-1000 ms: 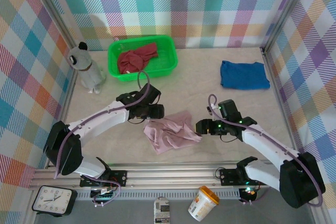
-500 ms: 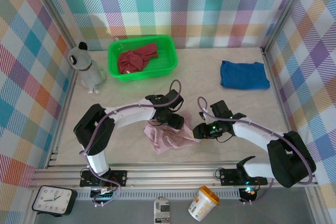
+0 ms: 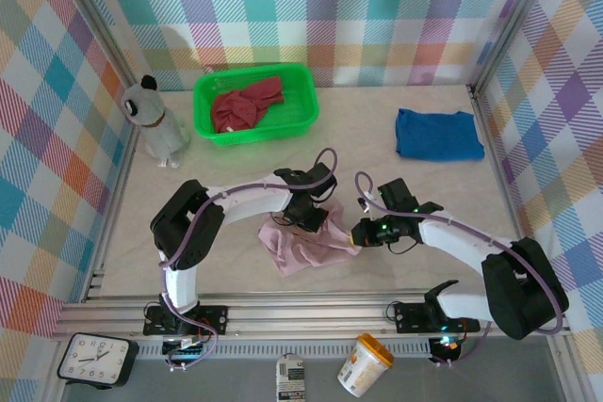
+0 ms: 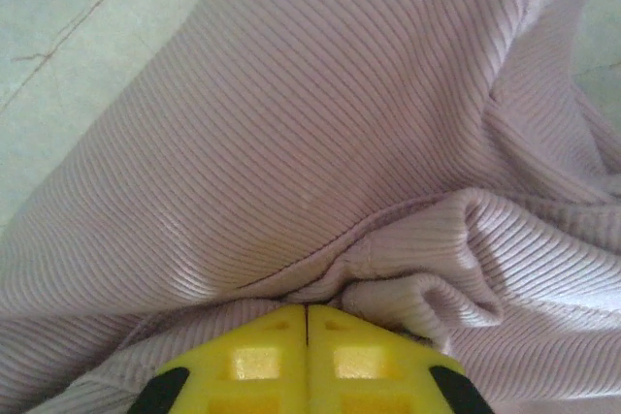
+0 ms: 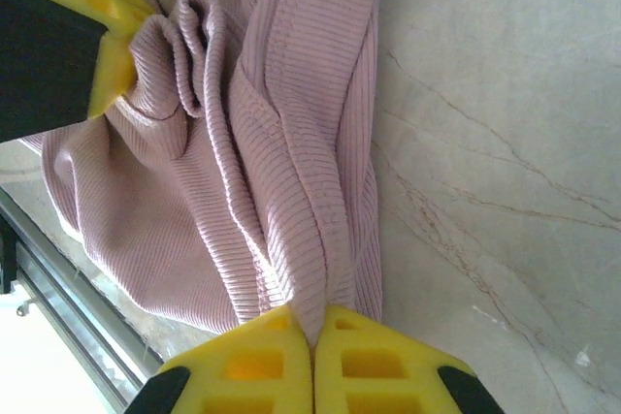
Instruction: Fold and stack the tank tops
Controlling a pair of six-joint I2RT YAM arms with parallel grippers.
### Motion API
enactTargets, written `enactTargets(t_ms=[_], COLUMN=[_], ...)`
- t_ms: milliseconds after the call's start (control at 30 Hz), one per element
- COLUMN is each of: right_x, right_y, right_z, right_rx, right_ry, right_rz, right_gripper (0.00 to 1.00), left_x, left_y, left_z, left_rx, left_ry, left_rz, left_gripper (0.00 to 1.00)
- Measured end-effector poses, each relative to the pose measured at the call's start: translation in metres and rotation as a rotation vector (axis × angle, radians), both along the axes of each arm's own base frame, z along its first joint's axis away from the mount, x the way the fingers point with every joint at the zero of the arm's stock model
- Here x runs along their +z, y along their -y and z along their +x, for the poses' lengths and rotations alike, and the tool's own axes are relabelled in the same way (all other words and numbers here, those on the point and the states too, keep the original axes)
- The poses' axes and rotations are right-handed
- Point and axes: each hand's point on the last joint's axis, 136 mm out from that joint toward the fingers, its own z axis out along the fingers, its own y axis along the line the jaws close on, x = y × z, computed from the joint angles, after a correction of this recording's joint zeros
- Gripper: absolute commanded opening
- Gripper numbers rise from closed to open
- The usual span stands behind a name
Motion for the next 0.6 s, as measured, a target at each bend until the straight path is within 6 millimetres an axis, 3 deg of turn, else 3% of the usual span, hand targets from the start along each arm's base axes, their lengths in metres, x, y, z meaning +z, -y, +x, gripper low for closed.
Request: enactTargets(t_ms=[167, 300, 400, 600], right_x=[0.011, 0.033, 0.065, 0.148], right_y=[0.001, 0.001, 0.001, -0.003], right_z=[0.008, 0.018, 0.034, 0.070], right_rx=[-0.010, -0.014, -0.016, 0.008], right_ry=[0.049, 0.127, 0.243, 0.541], right_rz=[-0.004, -0.003, 0.009, 0.026], right_gripper=[0.00, 0.00, 0.00, 0.00], left_x=[0.008, 0.039, 0.084, 0.201], left_y=[0.002, 0.001, -0.001, -0.018], left_z=[0.004, 0.014, 0.026, 0.051], left_rx=[0.001, 0.006, 0.010, 0.030], left_ry=[0.011, 0.067, 0.159, 0.421], left_rz=[0.001, 0.008, -0.004, -0.047], left_gripper=[0.00, 0.00, 0.00, 0.00])
